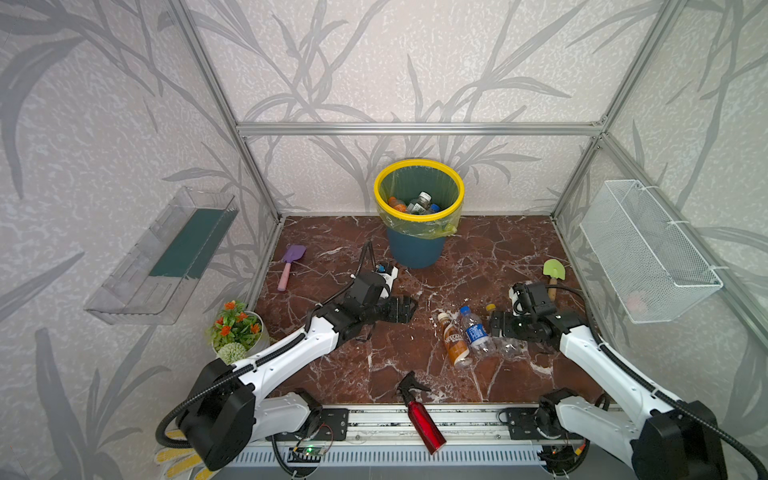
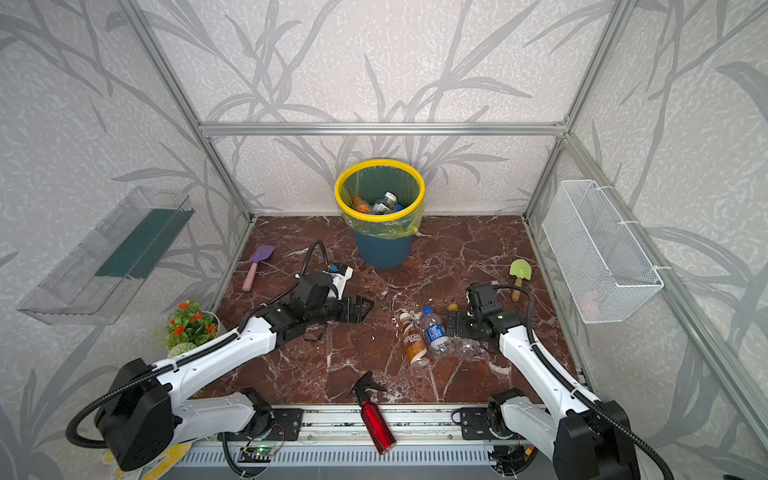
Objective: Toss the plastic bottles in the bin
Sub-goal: 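Reach the left gripper toward the brown Nescafe bottle while the right approaches the yellow-capped bottle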
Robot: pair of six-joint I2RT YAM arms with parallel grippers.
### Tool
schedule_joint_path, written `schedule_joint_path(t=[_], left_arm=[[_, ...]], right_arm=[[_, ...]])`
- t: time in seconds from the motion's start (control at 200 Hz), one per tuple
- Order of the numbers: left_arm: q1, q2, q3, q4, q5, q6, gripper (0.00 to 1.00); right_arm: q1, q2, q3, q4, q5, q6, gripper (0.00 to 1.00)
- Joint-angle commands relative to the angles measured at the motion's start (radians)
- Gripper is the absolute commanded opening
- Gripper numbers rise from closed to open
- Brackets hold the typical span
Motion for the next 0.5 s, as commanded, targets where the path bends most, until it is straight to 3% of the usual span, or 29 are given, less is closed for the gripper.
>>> schedule_joint_path(t=[0.0, 0.25, 0.5], left_arm=[[-0.039, 0.037, 0.020, 0.019, 0.002, -0.052, 0.92], [-0.098, 0.092, 0.044, 0.024, -0.005, -0.087, 0.95], [-0.108, 0.119, 0.051, 0.007, -0.012, -0.113, 0.95]], right_arm=[[-0.003, -0.015, -0.028, 0.072, -0.069, 0.037, 0.95], [0.003, 0.003, -0.084, 0.155, -0.175, 0.085, 0.93], [0.085, 0.025, -0.088, 0.166, -0.125, 0.110, 0.93]])
